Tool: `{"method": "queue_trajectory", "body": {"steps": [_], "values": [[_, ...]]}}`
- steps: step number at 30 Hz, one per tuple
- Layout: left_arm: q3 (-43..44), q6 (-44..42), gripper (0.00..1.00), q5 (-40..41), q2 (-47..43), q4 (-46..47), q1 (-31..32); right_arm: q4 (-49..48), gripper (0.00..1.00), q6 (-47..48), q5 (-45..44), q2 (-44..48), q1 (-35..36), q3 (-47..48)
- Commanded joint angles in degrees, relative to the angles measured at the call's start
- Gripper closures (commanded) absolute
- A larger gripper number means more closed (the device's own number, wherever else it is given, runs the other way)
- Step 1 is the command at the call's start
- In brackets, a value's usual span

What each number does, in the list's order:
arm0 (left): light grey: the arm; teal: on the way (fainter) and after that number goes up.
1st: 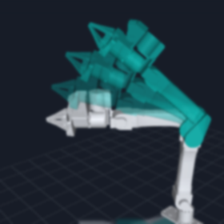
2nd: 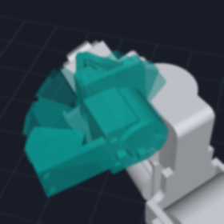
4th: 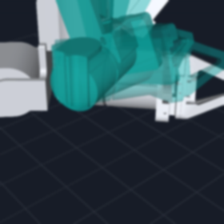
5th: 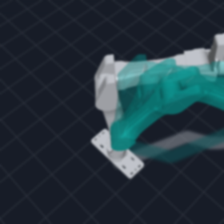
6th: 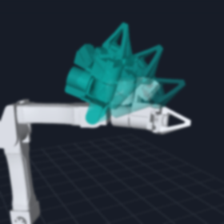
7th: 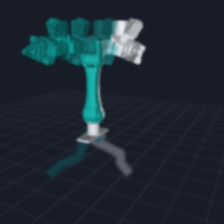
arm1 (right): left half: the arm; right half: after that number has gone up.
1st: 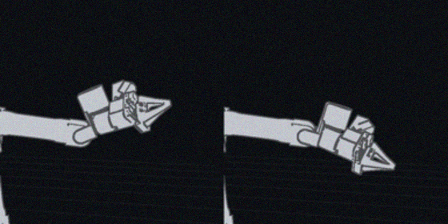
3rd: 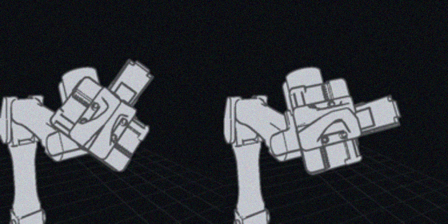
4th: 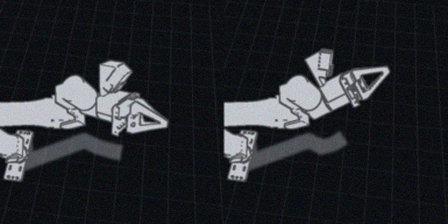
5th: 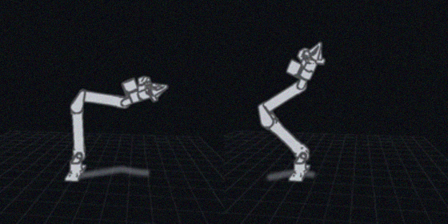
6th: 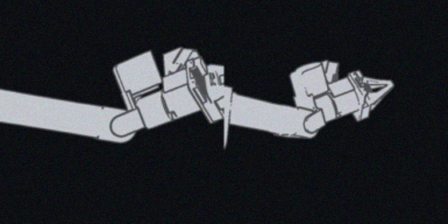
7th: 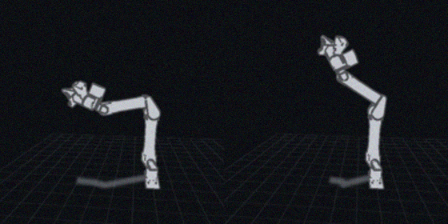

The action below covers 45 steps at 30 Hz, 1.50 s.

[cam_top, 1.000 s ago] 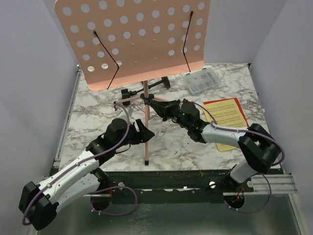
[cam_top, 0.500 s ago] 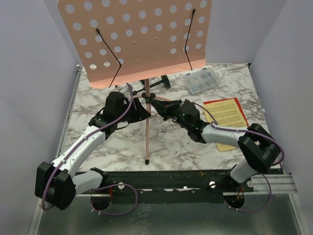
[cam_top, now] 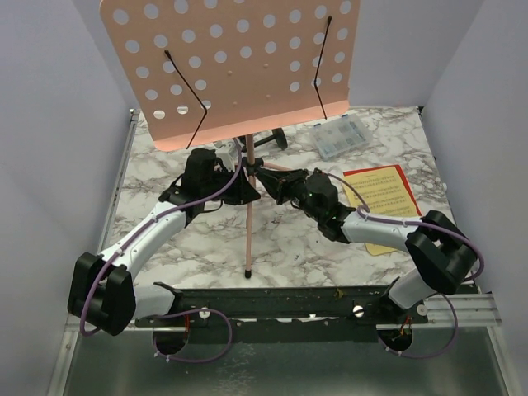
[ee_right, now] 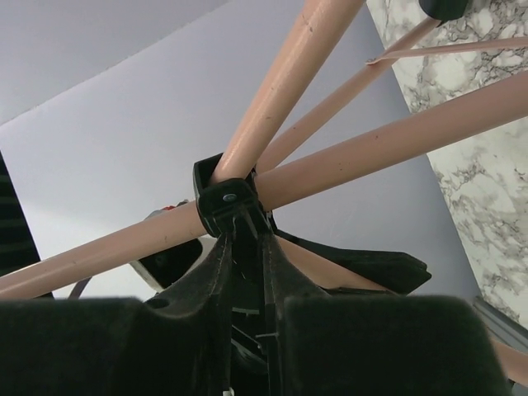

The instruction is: Set up the instrument practice props

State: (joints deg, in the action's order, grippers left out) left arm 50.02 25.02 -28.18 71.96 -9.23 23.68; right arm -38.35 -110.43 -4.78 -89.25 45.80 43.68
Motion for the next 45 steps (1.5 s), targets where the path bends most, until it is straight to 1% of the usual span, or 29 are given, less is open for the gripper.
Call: {"method": "queue_trajectory", "body": {"steps": [1,3,5,7,8,9,10,11,12,13,14,15,16,17,18,19,21,22,25,27,29,31,35,37,40,41,45], "values": [[-2.03,-4.90,1.00,4.85,1.61,-3.60,-1.62,18.66,0.71,4.75,-6.27,0.96,0.25,-6.05],[-1.68,-5.22,1.00,3.34,2.29,-3.79,-1.63,18.09,0.55,8.43,-9.04,3.04,0.17,-7.16],[-1.79,-5.24,1.00,3.03,2.47,-3.73,-1.62,12.68,0.40,18.55,-13.22,5.16,0.17,-9.83],[-1.68,-4.94,1.00,2.43,2.70,-3.77,-1.64,3.42,0.34,35.59,-16.56,7.12,0.17,-13.54],[-1.53,-4.71,1.00,1.79,2.74,-3.69,-1.62,-2.12,0.30,46.94,-17.44,8.05,0.16,-15.63],[-1.50,-4.56,1.00,1.32,2.71,-3.69,-1.62,-7.01,0.25,55.57,-17.45,9.13,0.17,-17.39],[-1.55,-4.54,1.00,1.12,2.64,-3.69,-1.62,-13.08,0.19,68.24,-16.33,9.88,0.17,-19.51],[-1.67,-4.54,1.00,1.18,2.56,-3.69,-1.62,-17.73,0.11,78.63,-14.80,10.66,0.17,-21.05],[-1.76,-4.62,1.00,1.39,2.55,-3.68,-1.62,-21.75,0.06,89.55,-11.57,11.10,0.17,-22.24],[-1.86,-4.58,1.00,1.42,2.70,-3.73,-1.62,-23.97,0.05,98.98,-7.54,11.27,0.17,-22.74],[-1.77,-4.41,1.00,1.38,2.81,-3.69,-1.62,-24.18,0.05,111.86,-1.60,11.44,0.26,-22.83],[-1.64,-4.29,1.00,0.87,2.89,-3.69,-1.64,-23.09,0.05,121.74,3.80,11.91,0.49,-23.12],[-1.51,-4.19,1.00,0.30,3.00,-3.64,-1.62,-23.16,0.02,132.15,10.99,12.70,0.74,-23.98],[-1.40,-4.03,1.00,-0.08,3.09,-3.61,-1.62,-25.37,0.00,143.28,15.31,13.19,0.78,-25.83],[-1.48,-3.97,1.00,-0.13,3.26,-3.60,-1.62,-29.20,0.00,150.82,19.65,13.09,0.74,-27.33],[-1.57,-3.97,1.00,-0.12,3.33,-3.55,-1.62,-33.85,0.00,157.87,21.06,12.41,0.77,-28.10],[-1.59,-3.92,1.00,-0.03,3.44,-3.60,-1.62,-37.67,0.00,168.11,22.81,10.51,0.78,-26.17],[-1.51,-3.84,1.00,-0.18,3.48,-3.59,-1.62,-37.35,0.00,171.49,24.01,9.95,0.74,-24.32],[-1.68,-3.34,1.00,-0.48,3.77,-3.48,-1.62,-29.82,0.00,179.06,27.66,8.48,0.71,-17.80],[-1.66,-3.12,1.00,-0.86,4.12,-3.35,-1.62,-28.48,0.01,180.91,29.21,6.06,0.54,-14.26],[-1.61,-3.04,1.00,-1.18,4.24,-3.25,-1.62,-26.78,0.04,182.77,30.16,3.60,0.35,-11.11],[-1.68,-3.00,1.00,-1.26,4.10,-3.16,-1.62,-25.37,0.09,184.22,31.04,1.64,0.17,-8.79],[-1.76,-3.04,1.00,-1.09,3.50,-3.08,-1.62,-23.93,0.25,183.97,32.89,-1.80,-0.51,-5.36],[-1.88,-3.13,1.00,-1.00,3.12,-3.08,-1.62,-24.74,0.35,184.15,32.38,-3.16,-0.71,-4.68],[-1.94,-3.13,1.00,-0.95,2.66,-3.07,-1.62,-27.07,0.51,181.90,31.25,-4.25,-0.90,-4.25],[-1.94,-3.04,1.00,-0.98,2.55,-3.07,-1.62,-27.60,0.54,180.78,30.95,-4.63,-0.89,-4.09],[-1.85,-2.74,1.00,-1.79,2.69,-2.90,-1.62,-27.62,0.55,180.04,30.27,-6.07,-1.23,-3.50]]}}
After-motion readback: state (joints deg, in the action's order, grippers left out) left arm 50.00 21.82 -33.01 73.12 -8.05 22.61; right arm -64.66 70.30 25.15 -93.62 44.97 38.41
